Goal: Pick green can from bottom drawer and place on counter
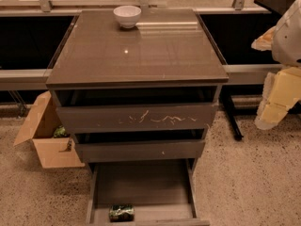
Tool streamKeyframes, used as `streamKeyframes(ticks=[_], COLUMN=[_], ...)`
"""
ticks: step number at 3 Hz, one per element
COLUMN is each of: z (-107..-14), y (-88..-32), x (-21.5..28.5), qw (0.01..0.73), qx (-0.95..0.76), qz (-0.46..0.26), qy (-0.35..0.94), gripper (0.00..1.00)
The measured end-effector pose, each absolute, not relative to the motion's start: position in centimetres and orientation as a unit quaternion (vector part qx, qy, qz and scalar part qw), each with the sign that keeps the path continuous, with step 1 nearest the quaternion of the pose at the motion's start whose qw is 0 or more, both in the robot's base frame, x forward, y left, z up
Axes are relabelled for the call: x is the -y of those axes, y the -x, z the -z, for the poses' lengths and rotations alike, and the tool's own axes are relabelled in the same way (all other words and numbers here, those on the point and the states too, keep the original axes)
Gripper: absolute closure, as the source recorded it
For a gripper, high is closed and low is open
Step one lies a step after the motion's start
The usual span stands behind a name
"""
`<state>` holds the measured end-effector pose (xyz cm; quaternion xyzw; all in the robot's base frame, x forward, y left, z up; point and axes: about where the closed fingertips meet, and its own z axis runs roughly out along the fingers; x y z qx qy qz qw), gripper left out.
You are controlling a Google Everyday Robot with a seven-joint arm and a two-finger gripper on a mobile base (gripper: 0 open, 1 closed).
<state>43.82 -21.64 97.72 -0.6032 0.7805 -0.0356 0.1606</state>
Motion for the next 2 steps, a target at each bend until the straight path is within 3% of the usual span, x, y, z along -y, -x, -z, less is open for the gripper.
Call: streamKeyframes(ticks=[2], z=[-94.8], y=[-44.4], x=[20.5], qw=[0.171], qx=[-0.779], qz=[0.009], qy=[0.603], gripper=[0.00])
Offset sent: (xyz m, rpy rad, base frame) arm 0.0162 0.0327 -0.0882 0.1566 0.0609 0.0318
